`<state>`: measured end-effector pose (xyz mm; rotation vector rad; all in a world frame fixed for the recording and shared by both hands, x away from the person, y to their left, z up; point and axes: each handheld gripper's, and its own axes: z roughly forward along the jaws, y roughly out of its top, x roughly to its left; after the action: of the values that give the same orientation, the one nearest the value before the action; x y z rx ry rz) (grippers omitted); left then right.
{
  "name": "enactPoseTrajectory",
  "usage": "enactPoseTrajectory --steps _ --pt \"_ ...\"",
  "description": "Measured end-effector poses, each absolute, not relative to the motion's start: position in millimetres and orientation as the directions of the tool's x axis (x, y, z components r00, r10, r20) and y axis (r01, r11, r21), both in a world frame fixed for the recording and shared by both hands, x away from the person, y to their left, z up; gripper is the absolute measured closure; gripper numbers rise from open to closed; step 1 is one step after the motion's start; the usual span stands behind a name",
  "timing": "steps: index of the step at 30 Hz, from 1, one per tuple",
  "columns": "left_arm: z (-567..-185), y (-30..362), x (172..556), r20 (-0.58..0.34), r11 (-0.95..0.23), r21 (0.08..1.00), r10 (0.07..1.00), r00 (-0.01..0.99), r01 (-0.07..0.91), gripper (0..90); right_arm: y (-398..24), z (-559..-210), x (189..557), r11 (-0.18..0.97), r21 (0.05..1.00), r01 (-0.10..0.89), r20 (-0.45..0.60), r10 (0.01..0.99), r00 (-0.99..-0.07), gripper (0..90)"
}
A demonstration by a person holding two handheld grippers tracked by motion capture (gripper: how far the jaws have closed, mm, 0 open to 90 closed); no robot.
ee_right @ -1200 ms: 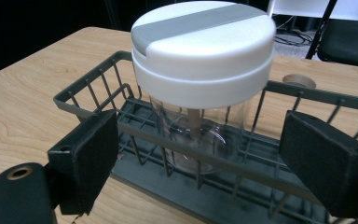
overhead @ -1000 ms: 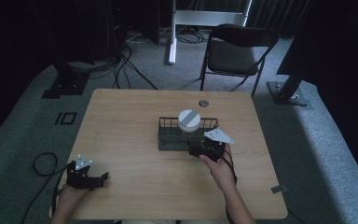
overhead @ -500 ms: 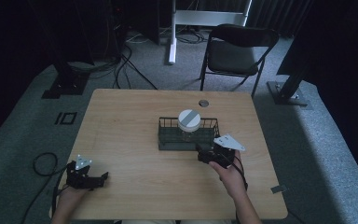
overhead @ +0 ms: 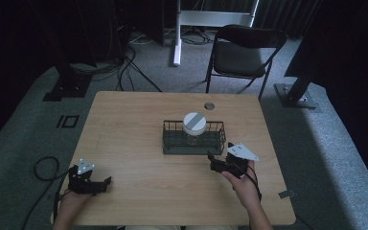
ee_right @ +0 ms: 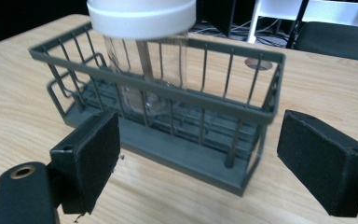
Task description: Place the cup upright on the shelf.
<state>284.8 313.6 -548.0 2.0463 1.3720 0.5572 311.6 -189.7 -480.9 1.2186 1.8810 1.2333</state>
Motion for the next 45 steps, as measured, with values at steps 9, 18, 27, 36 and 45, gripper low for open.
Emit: enactPoseTrajectory --steps 9,18,27,36,45 --pt "-548 314 285 0.012 -0.282 0.685 0.926 0.377 0.672 0.5 -206 -502 309 0.193 0.893 0.407 -0.015 0.916 -0.4 12.9" --pt "-548 314 285 0.013 -0.284 0.684 0.926 0.378 0.672 0.5 -221 -520 310 0.193 0.871 0.451 -0.014 0.928 -0.371 12.9" --pt "-548 314 285 0.013 -0.283 0.685 0.926 0.377 0.671 0.5 -232 -531 314 0.186 0.849 0.494 -0.011 0.942 -0.335 12.9" --pt "-548 314 285 0.013 -0.283 0.685 0.926 0.378 0.671 0.5 -241 -536 315 0.188 0.825 0.534 -0.028 0.956 -0.294 13.0" --pt "-548 314 285 0.012 -0.282 0.686 0.926 0.377 0.671 0.5 -250 -536 316 0.177 0.813 0.555 -0.021 0.961 -0.277 13.0"
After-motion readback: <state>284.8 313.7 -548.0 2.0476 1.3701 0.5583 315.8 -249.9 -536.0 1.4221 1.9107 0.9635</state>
